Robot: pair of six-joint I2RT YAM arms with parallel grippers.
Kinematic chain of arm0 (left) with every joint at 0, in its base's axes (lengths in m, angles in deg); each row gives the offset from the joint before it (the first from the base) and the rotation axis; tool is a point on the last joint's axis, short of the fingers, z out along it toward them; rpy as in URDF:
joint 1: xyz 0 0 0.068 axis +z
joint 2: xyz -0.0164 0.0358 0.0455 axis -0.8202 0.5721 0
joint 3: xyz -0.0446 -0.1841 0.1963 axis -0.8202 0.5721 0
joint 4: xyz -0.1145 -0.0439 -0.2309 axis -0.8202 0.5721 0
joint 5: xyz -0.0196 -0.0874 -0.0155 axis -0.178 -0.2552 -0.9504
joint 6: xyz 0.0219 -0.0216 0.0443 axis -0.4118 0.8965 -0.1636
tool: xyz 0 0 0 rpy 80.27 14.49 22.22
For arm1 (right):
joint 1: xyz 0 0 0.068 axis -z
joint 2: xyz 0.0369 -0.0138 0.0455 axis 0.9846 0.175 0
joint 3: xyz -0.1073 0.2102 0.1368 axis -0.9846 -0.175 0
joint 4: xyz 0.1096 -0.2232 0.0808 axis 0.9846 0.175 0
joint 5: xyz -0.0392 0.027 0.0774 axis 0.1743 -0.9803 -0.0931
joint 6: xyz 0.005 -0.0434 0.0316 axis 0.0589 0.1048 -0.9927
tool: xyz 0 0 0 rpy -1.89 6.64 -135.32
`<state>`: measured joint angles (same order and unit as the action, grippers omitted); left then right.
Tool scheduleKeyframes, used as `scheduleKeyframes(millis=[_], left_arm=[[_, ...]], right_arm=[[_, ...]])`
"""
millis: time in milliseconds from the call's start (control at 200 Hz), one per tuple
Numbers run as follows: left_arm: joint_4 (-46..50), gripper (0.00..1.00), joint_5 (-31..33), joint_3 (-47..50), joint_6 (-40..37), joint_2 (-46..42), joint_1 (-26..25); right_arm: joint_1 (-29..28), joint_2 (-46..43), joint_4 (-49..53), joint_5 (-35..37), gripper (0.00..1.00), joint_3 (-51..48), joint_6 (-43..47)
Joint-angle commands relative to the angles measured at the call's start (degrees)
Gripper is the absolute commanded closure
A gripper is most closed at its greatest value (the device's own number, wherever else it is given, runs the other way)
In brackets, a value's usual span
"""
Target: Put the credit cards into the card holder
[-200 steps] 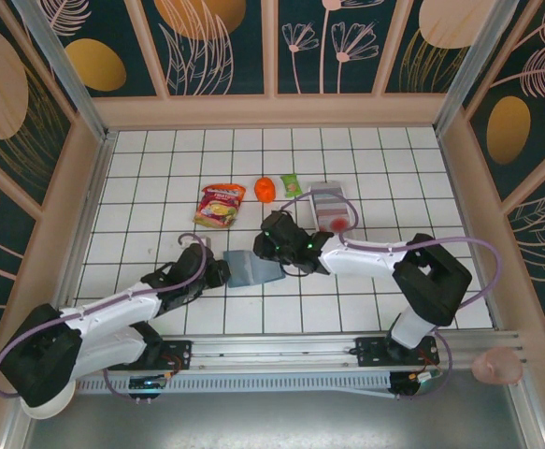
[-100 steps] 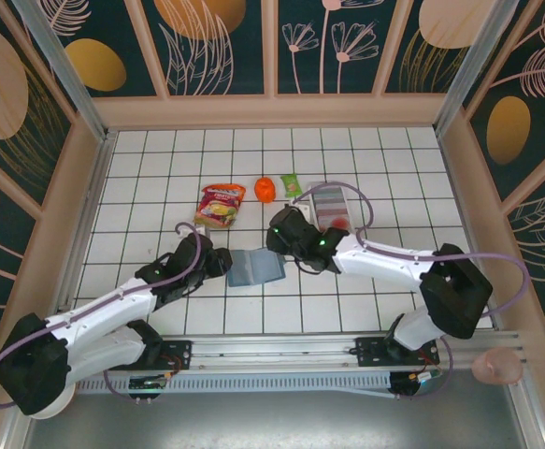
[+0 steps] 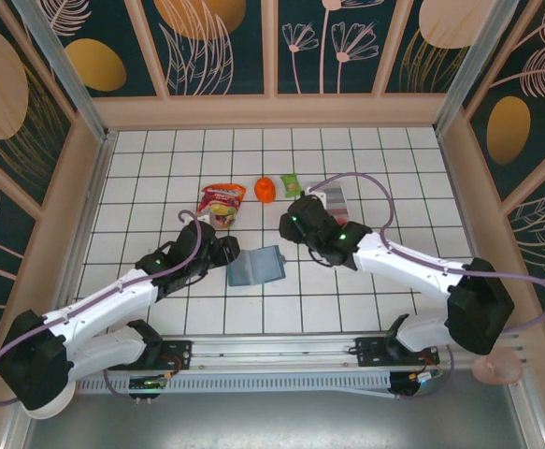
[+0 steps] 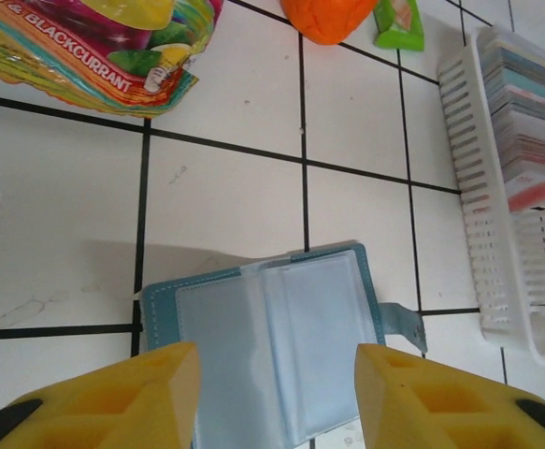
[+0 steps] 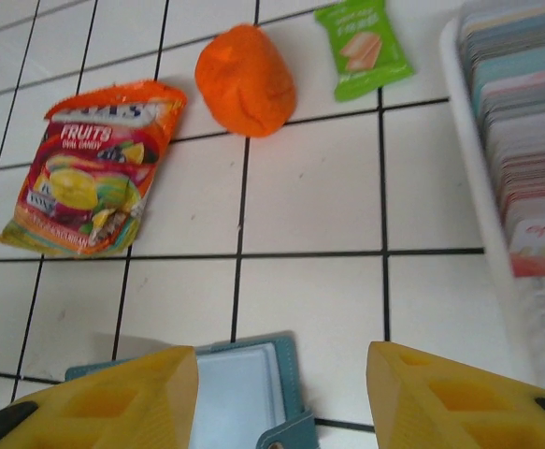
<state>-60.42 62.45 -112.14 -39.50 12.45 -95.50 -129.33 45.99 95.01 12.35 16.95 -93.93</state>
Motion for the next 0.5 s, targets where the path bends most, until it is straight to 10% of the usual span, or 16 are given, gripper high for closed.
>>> scheduleKeyframes(millis=[0, 300, 495], left_arm=[[2.3, 0.51, 2.3, -1.1, 0.0, 0.9, 0.1], [-0.4, 0.42, 1.6, 0.2, 0.8, 1.3, 0.1], [-2.3, 0.37, 1.8, 2.3, -0.9, -2.0, 0.1]], right_arm=[[2.6, -2.5, 3.3, -0.4, 0.48, -0.3, 2.2], [5.4, -16.4, 1.5, 11.4, 0.46, -0.8, 15.9], [5.4, -28.5, -10.6, -1.2, 0.43, -5.8, 43.7]])
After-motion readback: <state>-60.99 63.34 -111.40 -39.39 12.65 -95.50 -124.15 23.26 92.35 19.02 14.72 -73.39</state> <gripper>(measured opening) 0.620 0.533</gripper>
